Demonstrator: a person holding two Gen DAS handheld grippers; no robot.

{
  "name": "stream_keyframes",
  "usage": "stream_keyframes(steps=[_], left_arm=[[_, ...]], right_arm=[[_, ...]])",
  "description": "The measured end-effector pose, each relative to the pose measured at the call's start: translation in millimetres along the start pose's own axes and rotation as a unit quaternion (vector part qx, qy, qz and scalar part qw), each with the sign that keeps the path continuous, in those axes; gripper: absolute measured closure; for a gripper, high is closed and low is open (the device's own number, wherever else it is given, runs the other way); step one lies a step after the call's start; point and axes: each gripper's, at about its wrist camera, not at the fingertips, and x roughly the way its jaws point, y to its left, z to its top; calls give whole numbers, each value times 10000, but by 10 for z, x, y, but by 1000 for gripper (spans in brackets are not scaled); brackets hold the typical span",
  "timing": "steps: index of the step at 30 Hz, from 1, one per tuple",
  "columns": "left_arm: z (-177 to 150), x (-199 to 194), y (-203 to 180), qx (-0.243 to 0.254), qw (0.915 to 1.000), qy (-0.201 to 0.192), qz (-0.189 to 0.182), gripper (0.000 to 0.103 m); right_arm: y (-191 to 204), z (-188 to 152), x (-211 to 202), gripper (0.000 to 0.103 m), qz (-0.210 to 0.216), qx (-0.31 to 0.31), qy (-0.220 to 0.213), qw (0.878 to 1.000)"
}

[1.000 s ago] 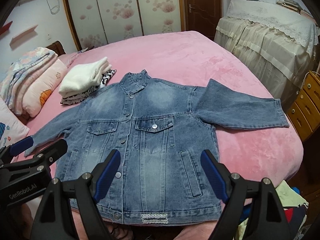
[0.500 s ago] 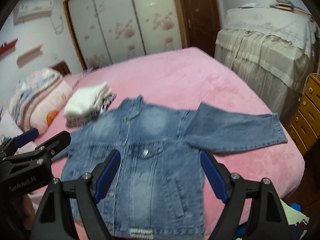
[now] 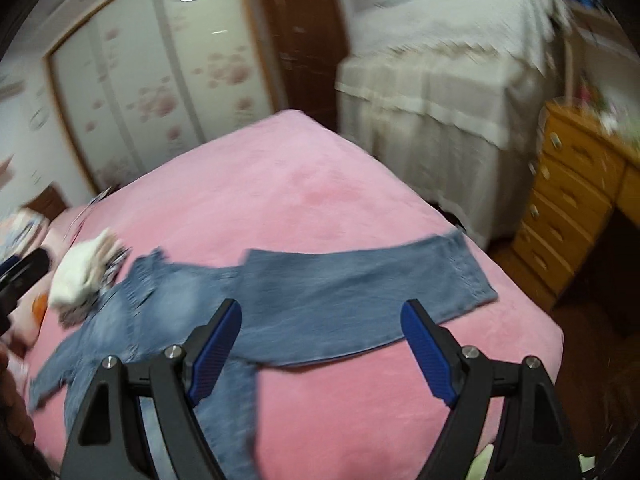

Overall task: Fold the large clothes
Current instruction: 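Grasp the denim jacket sleeve cuff with the right tool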

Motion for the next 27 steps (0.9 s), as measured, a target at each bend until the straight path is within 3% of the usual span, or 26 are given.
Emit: stream_keyframes(steps=[2,4,6,8,12,16,18,19,21,23,27], left_arm=[[-2,241,-168,111,9999,-21,-111,0],[-46,574,-333,250,9976,46,-646,0],[-89,843,-418,189,9925,299,-1167,0],[-147,1119,-483,20,9881,601,-1414,0],[-299,1652,-679,-64,9849,1011,-1405,0],[-429,1991,-912,185,9817,1376,-1300,0],[-533,2106,-1003,266,9785,1563,-1318,0],[-549,2124,-1027,267,9769,1658,-1320,1],[-606,2171,-1073,305,9737,1816,-1343,2],[-633,2177,-1105,357,9740,1866,-1234,7],[-646,2068,-1047,560,9783,1824,-807,9]], right_arm=[[-318,57,260,21,-79,263,141,9995],[-634,81,551,21,-222,540,322,9978],[-944,65,848,28,-337,900,546,9939],[-1179,7,1112,33,-326,1246,770,9887],[-1578,-195,1573,40,-400,1906,1142,9742],[-1800,-359,1847,43,-213,2485,1298,9597],[-1825,-368,1926,53,-210,2582,1222,9581],[-1830,-359,1963,60,-244,2601,1178,9581],[-1816,-328,2018,89,-290,2557,1155,9594],[-1781,-279,1994,92,-261,2534,1052,9613],[-1300,-17,1613,93,-336,1562,320,9866]])
